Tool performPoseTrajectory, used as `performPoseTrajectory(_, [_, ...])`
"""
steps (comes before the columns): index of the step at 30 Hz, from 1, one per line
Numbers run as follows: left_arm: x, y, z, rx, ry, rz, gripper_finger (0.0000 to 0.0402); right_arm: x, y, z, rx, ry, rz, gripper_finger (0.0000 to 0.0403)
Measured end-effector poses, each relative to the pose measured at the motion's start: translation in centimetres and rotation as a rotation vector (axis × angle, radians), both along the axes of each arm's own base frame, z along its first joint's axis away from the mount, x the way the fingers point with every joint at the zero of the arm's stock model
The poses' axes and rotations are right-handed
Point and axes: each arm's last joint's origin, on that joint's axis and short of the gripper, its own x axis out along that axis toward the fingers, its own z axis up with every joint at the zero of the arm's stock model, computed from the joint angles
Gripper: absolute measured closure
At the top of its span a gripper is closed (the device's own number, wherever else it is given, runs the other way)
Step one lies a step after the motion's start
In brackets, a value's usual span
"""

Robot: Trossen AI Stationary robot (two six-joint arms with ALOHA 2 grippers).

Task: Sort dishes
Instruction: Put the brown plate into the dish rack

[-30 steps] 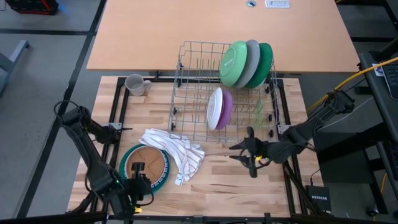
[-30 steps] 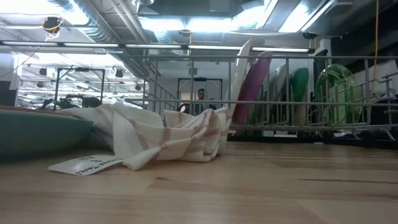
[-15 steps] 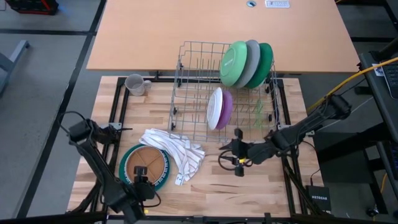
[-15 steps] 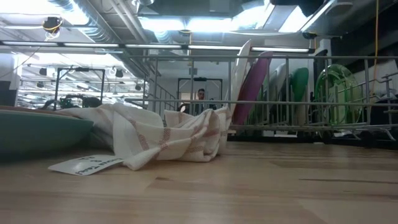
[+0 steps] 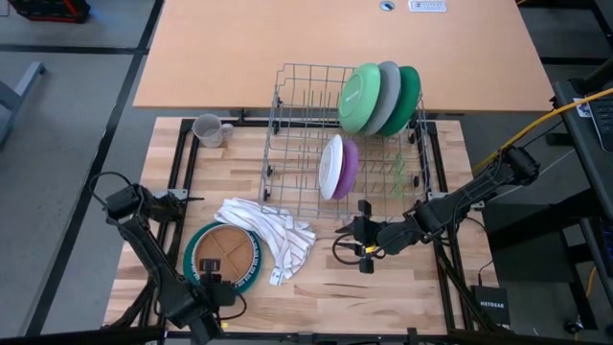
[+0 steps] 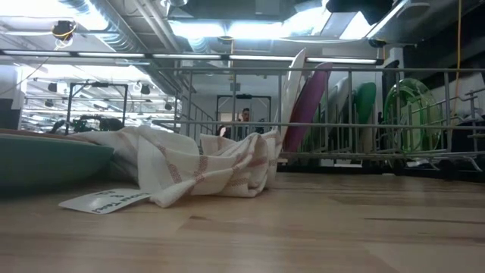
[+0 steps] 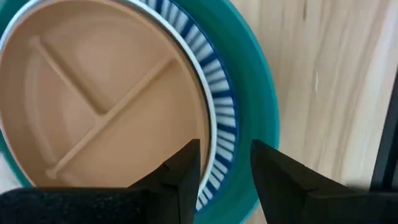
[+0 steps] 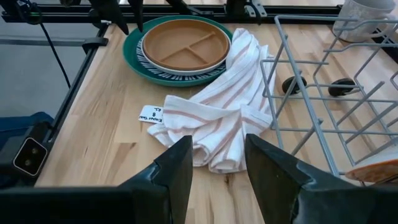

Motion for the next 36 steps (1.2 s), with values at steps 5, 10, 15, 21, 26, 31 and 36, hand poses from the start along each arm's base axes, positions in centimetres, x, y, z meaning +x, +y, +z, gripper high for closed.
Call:
performPoseTrajectory(5, [-0.9,0.2,0.1,0.056,0.039,-0.023,0.0272,0.0,0.0,0.0,0.000,0.000,0.000,0.0254])
performPoseTrajectory(10, [-0.9,0.3,0.1,0.076,0.045,-0.029,0.0272,0.0,0.0,0.0,0.000,0.000,0.000,0.0254])
performPoseTrajectory(15, [-0.9,0.3,0.1,0.084,0.053,-0.080,0.0273,0.0,0.0,0.0,0.000,0.000,0.000,0.0254])
performPoseTrajectory(21, [-0.9,0.3,0.1,0.091,0.064,-0.132,0.0273,0.0,0.0,0.0,0.000,0.000,0.000,0.0254])
performPoseTrajectory(26, [-1.2,0.1,0.1,0.095,0.070,-0.172,0.0273,0.0,0.0,0.0,-0.001,0.000,0.000,0.0254])
performPoseTrajectory(31, [-1.8,-0.1,-0.5,0.091,0.065,-0.190,0.0273,0.0,0.0,0.0,-0.001,0.001,0.001,0.0254])
performPoseTrajectory(36, [-2.2,0.3,-2.7,0.085,0.064,-0.187,0.0273,0.0,0.0,0.0,-0.001,0.000,0.001,0.0254])
